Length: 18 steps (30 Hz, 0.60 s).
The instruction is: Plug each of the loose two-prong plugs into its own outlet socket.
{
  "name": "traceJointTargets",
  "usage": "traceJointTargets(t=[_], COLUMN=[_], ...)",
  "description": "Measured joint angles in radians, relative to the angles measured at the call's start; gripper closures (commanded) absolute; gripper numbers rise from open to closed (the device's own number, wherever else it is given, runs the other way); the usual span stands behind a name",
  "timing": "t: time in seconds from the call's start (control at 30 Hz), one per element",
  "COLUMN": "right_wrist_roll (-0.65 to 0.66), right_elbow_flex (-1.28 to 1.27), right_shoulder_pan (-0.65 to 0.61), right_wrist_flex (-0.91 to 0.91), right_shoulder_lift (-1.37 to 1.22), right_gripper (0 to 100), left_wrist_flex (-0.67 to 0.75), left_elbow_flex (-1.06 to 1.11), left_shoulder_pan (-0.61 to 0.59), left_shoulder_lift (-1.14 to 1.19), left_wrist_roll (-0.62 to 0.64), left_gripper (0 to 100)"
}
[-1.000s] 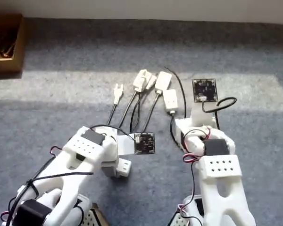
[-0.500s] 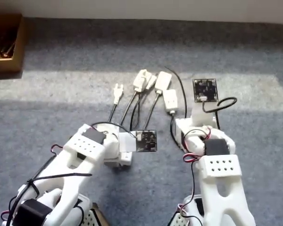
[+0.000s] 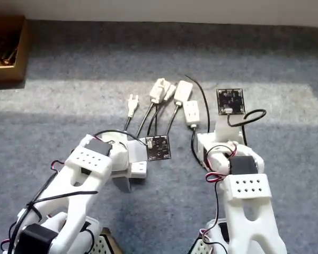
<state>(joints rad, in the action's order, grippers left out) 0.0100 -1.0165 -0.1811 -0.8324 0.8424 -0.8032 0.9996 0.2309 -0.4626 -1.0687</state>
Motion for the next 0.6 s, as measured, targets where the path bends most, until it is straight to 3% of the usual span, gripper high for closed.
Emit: traceJointTargets(t=[0.2,0.43,0.6], right_wrist_roll=[0.000,0.000,0.000], right_elbow_flex=[0.000,0.006,0.107], right_shoulder_pan=[0.000,0.000,-0.035], right_wrist_flex=[0.000,0.000,-0.054], right_shoulder_lift=[0.000,0.000,0.000], right_gripper=[99.3,99.3,99.3], left_wrist_flex=[0.000,0.000,-0.002], left_elbow_flex=[-0.008,-0.198,-0.442], left_shoulder_pan=[-0.043,-0.186,-0.322], left_shoulder_lift=[0.000,0.000,0.000], left_wrist_roll=[0.000,0.000,0.201], left_gripper=[49,59,60])
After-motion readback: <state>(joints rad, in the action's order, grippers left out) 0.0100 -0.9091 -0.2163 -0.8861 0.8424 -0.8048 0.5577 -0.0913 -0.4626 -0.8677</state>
